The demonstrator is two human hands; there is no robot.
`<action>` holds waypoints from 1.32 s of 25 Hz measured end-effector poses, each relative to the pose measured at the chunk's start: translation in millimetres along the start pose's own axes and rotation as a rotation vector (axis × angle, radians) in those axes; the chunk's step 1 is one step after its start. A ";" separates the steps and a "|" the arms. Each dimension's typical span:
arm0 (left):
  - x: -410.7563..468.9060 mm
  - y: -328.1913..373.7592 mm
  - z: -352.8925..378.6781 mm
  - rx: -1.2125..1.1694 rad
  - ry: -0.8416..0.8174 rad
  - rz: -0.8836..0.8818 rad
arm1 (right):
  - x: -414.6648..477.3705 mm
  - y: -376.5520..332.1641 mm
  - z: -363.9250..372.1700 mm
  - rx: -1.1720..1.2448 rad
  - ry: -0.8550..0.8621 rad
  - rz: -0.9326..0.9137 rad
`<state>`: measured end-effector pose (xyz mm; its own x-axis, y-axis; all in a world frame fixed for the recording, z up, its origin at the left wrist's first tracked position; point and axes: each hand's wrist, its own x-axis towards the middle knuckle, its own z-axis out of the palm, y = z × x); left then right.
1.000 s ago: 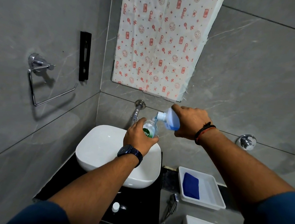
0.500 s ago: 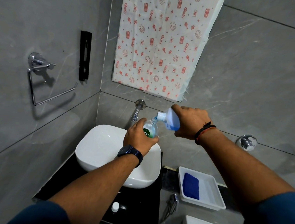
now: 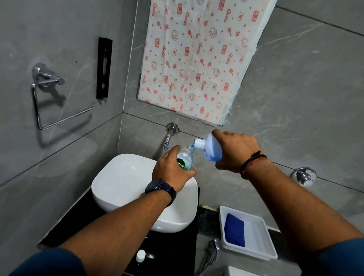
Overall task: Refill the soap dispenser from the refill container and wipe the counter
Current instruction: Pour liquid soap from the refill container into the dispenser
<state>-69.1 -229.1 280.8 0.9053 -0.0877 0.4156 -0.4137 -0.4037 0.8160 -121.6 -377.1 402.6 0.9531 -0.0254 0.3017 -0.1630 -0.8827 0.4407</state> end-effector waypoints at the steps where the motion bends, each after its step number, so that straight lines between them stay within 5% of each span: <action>1: 0.0 0.1 0.1 -0.001 0.002 0.000 | 0.2 0.4 0.2 -0.002 0.000 0.002; 33: 4.1 -0.8 1.8 0.002 0.000 -0.008 | 0.9 0.1 -6.6 -0.012 0.001 -0.002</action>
<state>-64.8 -230.8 281.2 0.9087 -0.0842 0.4089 -0.4060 -0.4064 0.8185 -122.5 -374.2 408.5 0.9532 -0.0227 0.3016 -0.1637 -0.8771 0.4515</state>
